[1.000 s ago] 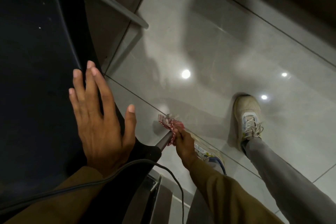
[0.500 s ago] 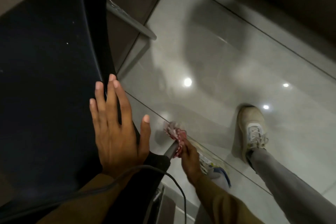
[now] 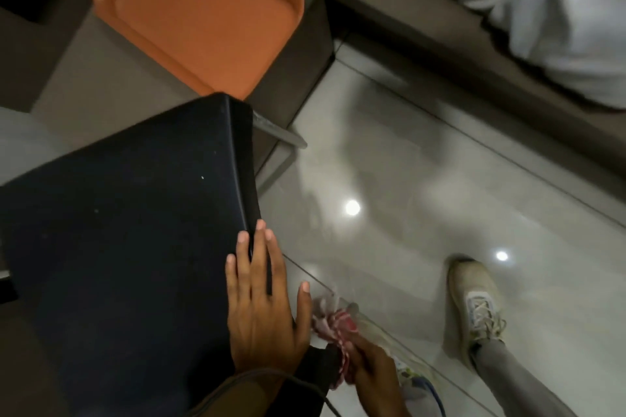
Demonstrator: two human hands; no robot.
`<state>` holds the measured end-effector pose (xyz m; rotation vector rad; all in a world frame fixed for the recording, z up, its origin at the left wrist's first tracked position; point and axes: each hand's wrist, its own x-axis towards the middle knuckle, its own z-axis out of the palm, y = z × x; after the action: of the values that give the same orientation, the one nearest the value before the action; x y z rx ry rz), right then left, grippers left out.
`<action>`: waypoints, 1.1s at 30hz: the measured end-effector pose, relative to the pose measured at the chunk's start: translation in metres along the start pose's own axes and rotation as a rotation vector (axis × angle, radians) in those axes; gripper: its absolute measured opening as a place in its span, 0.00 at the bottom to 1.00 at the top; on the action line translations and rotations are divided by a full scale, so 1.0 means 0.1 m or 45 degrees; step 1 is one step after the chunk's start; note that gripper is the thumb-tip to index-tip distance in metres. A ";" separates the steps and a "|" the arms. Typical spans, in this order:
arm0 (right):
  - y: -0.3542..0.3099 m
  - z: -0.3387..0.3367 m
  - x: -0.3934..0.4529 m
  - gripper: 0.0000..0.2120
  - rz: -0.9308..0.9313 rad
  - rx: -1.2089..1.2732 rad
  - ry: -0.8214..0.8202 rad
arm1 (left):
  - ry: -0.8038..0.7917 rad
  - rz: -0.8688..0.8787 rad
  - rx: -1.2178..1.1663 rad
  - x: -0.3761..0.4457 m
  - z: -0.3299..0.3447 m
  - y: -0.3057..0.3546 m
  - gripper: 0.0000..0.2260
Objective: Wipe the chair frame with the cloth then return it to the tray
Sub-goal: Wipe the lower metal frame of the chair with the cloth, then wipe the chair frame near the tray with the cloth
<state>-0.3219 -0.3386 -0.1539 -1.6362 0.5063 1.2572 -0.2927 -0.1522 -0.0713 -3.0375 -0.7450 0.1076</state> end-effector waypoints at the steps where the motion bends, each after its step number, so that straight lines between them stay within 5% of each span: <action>1: -0.12 -0.05 -0.08 0.18 0.008 0.006 -0.021 | -0.023 0.011 0.005 0.01 -0.03 -0.01 0.37; 6: -0.75 -0.34 -0.10 0.16 0.083 0.005 -0.191 | -0.018 0.048 -0.105 0.42 -0.27 -0.17 0.35; 10: -1.05 -0.42 0.15 0.13 0.107 0.306 -0.015 | -0.073 0.021 -0.186 1.35 -0.44 -0.41 0.34; 15: -1.53 -0.36 0.46 0.16 -0.096 0.272 0.142 | -0.175 -0.034 -0.244 2.28 -0.46 -0.58 0.35; 27: -2.37 -0.06 0.96 0.17 -0.110 0.330 0.383 | -0.033 -0.141 -0.320 2.26 -0.38 -0.43 0.28; 33: -2.86 0.26 1.05 0.17 -0.326 0.383 0.455 | -0.031 -0.148 -0.274 2.27 -0.35 -0.43 0.29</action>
<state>-0.0706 -0.1663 -0.1220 -1.6104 0.6456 0.6667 -0.1099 -0.0089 -0.0497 -3.1873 -0.9946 0.0669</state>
